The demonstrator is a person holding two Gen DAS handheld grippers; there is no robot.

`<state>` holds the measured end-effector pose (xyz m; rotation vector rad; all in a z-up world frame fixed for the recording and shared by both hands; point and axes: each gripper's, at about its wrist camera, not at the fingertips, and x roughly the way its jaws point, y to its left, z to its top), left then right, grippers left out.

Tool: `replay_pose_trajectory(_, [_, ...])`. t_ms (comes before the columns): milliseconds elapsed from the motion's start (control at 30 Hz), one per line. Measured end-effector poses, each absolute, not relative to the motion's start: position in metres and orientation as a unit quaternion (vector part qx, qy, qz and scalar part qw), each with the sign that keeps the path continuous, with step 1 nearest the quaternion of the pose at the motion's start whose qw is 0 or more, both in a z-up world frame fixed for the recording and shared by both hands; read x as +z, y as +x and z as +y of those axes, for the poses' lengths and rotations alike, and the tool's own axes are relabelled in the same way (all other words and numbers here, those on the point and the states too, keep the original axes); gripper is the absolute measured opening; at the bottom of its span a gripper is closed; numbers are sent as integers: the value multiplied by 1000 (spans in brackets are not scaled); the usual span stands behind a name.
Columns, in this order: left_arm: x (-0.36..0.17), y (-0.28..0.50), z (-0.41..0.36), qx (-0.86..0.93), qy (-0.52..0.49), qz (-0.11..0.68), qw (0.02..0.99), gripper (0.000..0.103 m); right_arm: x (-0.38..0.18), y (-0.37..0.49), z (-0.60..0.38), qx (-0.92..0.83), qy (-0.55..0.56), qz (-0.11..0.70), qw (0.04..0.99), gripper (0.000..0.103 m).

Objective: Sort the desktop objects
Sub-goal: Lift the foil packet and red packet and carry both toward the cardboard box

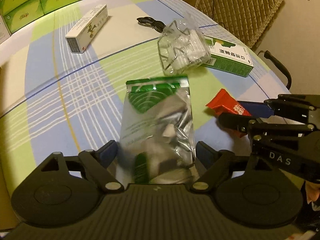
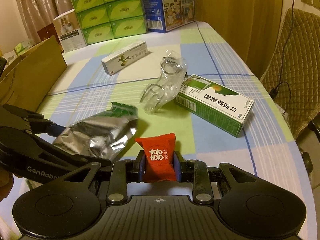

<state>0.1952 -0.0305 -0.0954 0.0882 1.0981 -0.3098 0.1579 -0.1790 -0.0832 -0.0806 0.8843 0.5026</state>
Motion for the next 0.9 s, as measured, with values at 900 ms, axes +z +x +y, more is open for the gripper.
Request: replay_pose_trajectory(900, [-98,186,-15,-129,80,514,844,87,-91,156,-171,239,-63,422,872,46])
